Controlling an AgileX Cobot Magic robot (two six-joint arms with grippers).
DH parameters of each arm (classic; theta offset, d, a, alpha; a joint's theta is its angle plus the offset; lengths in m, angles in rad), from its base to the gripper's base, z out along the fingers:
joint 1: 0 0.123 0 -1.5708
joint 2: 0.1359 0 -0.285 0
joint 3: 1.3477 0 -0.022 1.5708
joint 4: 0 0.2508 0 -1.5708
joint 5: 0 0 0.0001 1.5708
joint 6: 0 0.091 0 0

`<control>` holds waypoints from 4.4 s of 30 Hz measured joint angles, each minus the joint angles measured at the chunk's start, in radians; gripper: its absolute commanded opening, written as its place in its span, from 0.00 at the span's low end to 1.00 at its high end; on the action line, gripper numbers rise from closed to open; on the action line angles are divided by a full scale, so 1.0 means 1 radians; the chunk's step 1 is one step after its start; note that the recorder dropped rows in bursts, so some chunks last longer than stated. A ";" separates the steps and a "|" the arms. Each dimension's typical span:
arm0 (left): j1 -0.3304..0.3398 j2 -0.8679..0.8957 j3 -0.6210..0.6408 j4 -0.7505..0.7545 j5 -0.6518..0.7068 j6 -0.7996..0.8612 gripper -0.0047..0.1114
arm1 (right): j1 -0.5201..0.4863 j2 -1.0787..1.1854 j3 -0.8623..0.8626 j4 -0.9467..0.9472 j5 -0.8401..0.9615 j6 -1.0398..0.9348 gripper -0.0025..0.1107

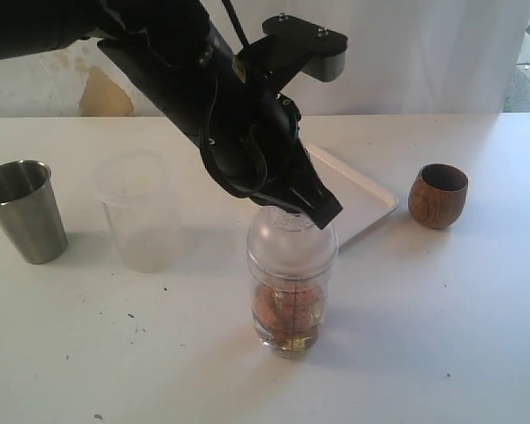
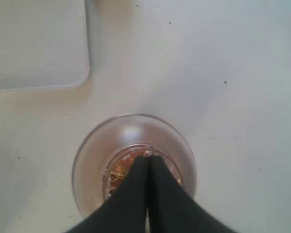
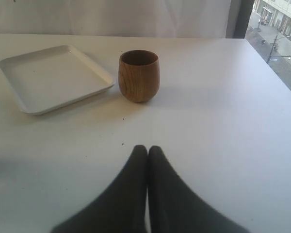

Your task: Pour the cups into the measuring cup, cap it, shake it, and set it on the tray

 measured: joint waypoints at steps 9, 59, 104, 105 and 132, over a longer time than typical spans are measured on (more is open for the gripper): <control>0.000 0.000 0.002 0.000 0.012 0.015 0.04 | 0.000 0.000 0.000 0.000 0.000 -0.002 0.02; 0.000 -0.109 0.123 0.032 -0.046 0.068 0.04 | 0.000 0.000 0.000 0.000 0.000 -0.002 0.02; 0.000 -0.161 0.073 0.039 -0.136 0.023 0.94 | 0.000 0.000 0.000 0.000 0.000 -0.002 0.02; 0.000 -0.166 0.073 0.039 -0.124 0.023 0.94 | 0.000 0.000 0.000 0.000 0.000 -0.002 0.02; -0.002 -0.590 0.908 -0.719 -1.077 0.811 0.94 | 0.000 0.000 0.000 0.000 0.000 -0.004 0.02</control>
